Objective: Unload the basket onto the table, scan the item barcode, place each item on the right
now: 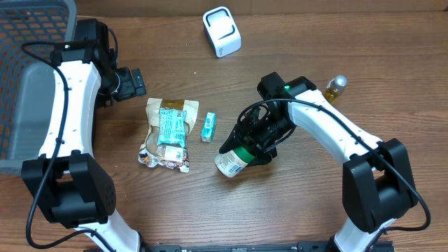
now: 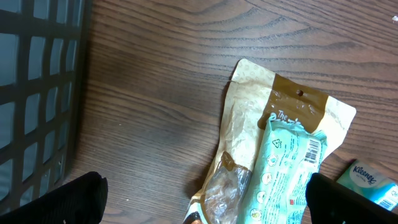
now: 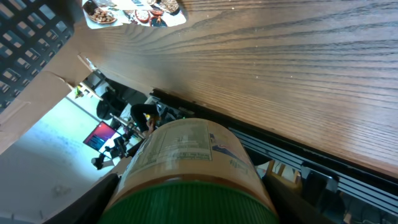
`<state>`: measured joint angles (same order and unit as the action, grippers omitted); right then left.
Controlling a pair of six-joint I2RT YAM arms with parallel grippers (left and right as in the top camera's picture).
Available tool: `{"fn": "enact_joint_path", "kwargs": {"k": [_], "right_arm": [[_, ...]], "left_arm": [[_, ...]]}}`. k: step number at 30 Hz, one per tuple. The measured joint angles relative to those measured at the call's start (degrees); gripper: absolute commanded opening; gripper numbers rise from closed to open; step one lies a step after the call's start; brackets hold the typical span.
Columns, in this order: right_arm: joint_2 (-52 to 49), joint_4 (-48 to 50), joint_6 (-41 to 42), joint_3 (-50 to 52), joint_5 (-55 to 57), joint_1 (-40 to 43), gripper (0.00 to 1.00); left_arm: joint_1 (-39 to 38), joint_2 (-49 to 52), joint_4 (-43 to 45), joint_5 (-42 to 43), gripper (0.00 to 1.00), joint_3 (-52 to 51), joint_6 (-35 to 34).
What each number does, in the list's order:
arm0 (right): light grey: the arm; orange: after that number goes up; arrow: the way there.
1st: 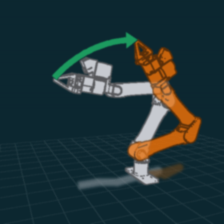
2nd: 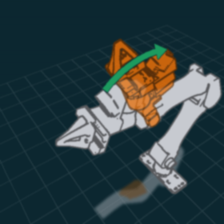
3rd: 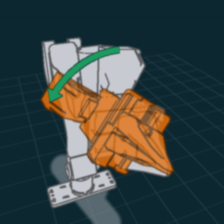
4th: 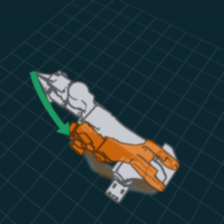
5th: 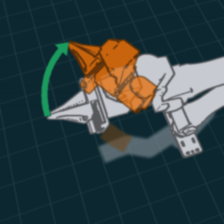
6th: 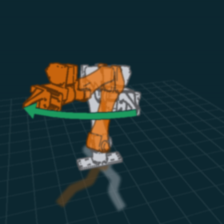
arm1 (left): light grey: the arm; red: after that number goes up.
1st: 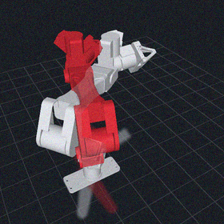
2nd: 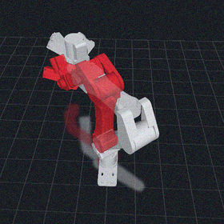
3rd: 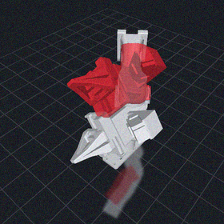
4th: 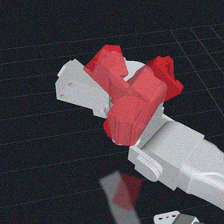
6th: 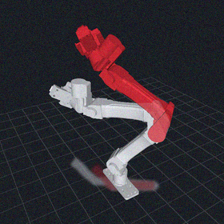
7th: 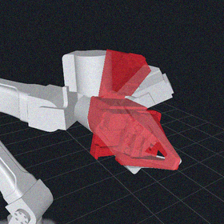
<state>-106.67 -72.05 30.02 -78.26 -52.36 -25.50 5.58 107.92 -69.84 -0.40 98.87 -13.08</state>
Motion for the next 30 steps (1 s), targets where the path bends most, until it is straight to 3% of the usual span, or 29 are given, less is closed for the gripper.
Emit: {"fn": "enact_joint_path", "kwargs": {"k": [30], "right_arm": [[0.00,0.00,2.80,0.00,-1.07,0.00,0.24]], "left_arm": [[0.00,0.00,0.00,0.00,0.99,0.00,0.00]]}}
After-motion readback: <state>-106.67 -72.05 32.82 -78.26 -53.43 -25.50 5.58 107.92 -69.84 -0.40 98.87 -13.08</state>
